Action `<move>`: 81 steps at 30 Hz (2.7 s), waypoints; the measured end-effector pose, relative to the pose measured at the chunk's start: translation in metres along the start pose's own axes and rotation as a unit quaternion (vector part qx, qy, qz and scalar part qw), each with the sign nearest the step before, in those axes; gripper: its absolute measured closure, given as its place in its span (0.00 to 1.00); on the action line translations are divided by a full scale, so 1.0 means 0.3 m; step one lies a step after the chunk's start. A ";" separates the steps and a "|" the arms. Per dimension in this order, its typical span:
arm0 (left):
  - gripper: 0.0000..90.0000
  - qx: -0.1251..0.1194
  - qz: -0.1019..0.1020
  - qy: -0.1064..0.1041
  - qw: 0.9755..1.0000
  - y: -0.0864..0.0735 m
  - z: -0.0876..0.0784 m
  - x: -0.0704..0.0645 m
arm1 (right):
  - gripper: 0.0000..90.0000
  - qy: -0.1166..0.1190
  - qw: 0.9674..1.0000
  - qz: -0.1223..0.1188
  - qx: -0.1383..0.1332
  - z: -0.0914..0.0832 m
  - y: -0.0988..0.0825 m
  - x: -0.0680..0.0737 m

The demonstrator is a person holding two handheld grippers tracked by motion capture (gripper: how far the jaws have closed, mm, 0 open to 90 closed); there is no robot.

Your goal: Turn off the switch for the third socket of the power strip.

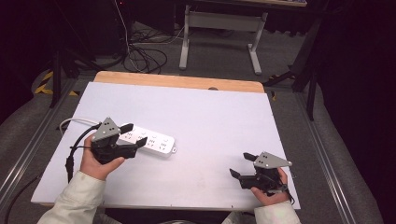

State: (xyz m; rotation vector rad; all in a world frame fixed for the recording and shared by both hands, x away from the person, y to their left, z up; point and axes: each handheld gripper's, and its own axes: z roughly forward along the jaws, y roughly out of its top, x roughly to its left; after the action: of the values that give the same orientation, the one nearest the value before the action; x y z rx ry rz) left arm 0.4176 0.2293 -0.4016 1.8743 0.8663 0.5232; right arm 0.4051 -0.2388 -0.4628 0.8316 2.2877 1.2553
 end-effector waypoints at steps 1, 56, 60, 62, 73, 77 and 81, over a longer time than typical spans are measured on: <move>0.32 -0.002 0.002 -0.001 1.000 -0.001 -0.009 0.003 | 0.23 0.000 1.000 0.000 0.000 0.000 0.000 0.000; 0.23 0.014 -0.034 -0.008 0.999 -0.311 -0.177 0.076 | 0.23 -0.001 1.000 -0.002 -0.001 0.001 0.001 0.000; 0.23 0.023 -0.025 -0.009 0.999 -0.320 -0.155 0.063 | 0.23 -0.002 1.000 -0.002 0.000 0.001 0.001 0.000; 0.23 0.019 -0.027 -0.010 0.999 -0.317 -0.148 0.060 | 0.23 -0.002 1.000 -0.002 0.000 0.002 0.002 0.000; 0.23 -0.006 -0.043 0.007 0.999 -0.312 -0.172 0.071 | 0.23 -0.001 1.000 -0.002 0.002 0.006 0.005 0.002; 0.24 -0.007 -0.049 0.008 0.999 -0.310 -0.176 0.074 | 0.23 -0.002 1.000 -0.002 0.003 0.008 0.004 0.002; 0.24 -0.004 -0.047 0.009 0.999 -0.313 -0.175 0.078 | 0.23 -0.003 1.000 0.000 0.004 0.007 0.003 0.000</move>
State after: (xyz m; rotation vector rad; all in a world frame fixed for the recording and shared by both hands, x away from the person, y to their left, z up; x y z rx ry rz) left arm 0.3657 0.3042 -0.4633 1.8144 0.9590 0.4852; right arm 0.4066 -0.2371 -0.4631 0.8360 2.2895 1.2433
